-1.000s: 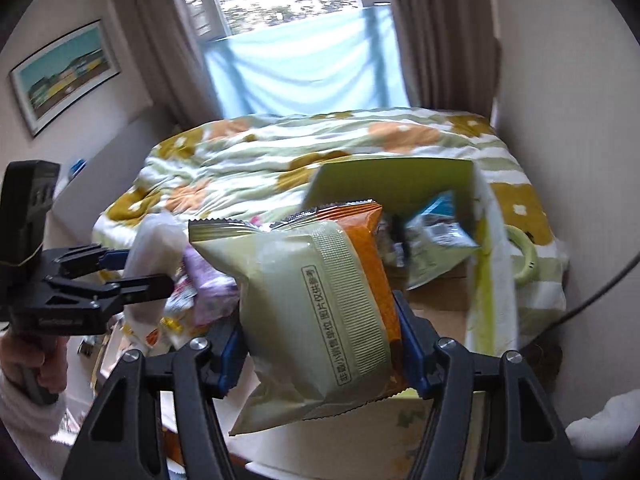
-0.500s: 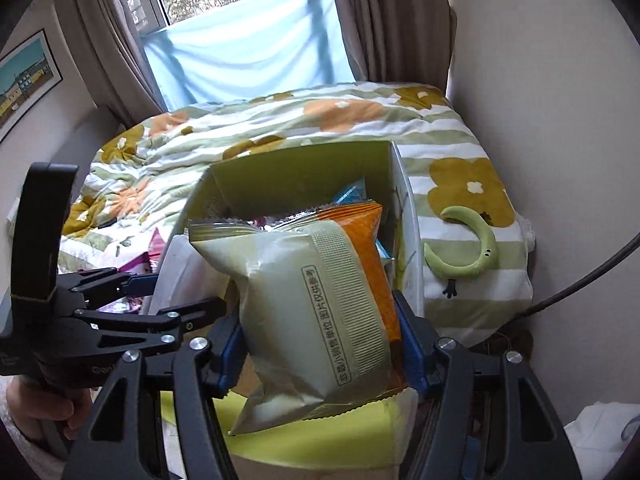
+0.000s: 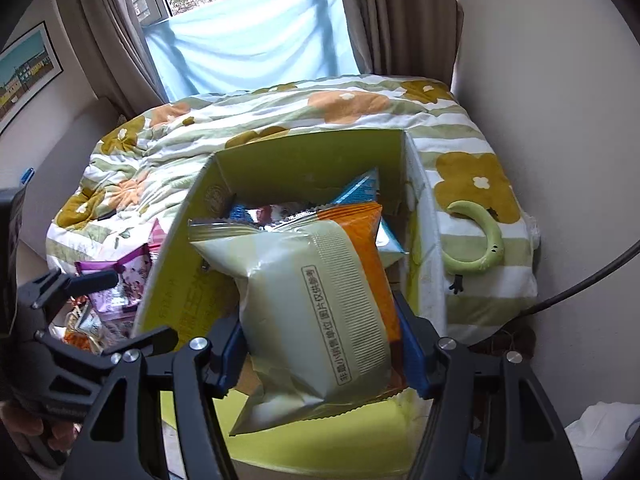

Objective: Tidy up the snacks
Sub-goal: 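Lower both packets into the yellow box and open both grippers, then move both grippers back over the remaining snack bags, then grasp the white fries bag with the left gripper while the right grasps the green cracker packet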

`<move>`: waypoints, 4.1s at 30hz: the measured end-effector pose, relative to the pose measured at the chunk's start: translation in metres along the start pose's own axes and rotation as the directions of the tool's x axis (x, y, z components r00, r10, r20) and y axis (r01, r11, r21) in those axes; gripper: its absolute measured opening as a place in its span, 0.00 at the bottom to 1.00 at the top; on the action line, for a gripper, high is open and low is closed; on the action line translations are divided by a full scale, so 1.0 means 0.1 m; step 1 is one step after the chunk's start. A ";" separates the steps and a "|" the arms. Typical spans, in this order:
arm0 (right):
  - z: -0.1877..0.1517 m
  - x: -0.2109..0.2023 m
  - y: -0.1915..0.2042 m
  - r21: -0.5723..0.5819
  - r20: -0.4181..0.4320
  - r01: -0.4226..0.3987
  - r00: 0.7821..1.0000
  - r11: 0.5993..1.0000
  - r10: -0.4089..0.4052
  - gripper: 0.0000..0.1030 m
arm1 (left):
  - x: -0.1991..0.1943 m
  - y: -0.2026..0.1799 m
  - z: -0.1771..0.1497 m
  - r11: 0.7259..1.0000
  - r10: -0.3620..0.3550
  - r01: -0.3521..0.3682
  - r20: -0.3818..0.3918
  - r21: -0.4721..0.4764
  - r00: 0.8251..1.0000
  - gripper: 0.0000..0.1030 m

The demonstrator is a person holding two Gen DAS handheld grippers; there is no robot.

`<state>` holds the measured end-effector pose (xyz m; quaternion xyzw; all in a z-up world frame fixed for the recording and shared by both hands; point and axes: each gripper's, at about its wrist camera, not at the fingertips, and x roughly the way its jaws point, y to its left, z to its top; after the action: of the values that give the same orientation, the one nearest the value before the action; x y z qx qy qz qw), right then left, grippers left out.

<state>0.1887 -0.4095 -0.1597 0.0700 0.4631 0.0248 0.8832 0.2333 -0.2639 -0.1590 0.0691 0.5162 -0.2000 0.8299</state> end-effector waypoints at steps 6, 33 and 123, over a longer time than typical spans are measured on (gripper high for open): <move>0.06 0.31 0.13 -0.005 -0.054 0.012 0.998 1.000 -0.012 0.59 | -0.16 0.12 -0.07 1.000 0.019 -0.018 0.037 -0.019 0.999 1.00; -0.21 -0.64 0.18 -0.044 0.141 0.043 0.989 0.998 -0.036 0.99 | -0.83 0.05 -0.34 0.999 0.044 -0.043 0.169 -0.010 0.985 1.00; -1.94 1.51 3.48 -0.785 -0.364 -0.424 0.906 0.453 0.218 0.42 | 0.11 2.95 -2.25 0.999 -0.026 0.033 -0.240 0.025 0.970 0.61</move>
<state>0.1224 -0.0296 -0.3410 -0.2860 0.4595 0.4218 0.7274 0.1701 0.0736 -0.2984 0.0972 0.6105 -0.2099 0.7575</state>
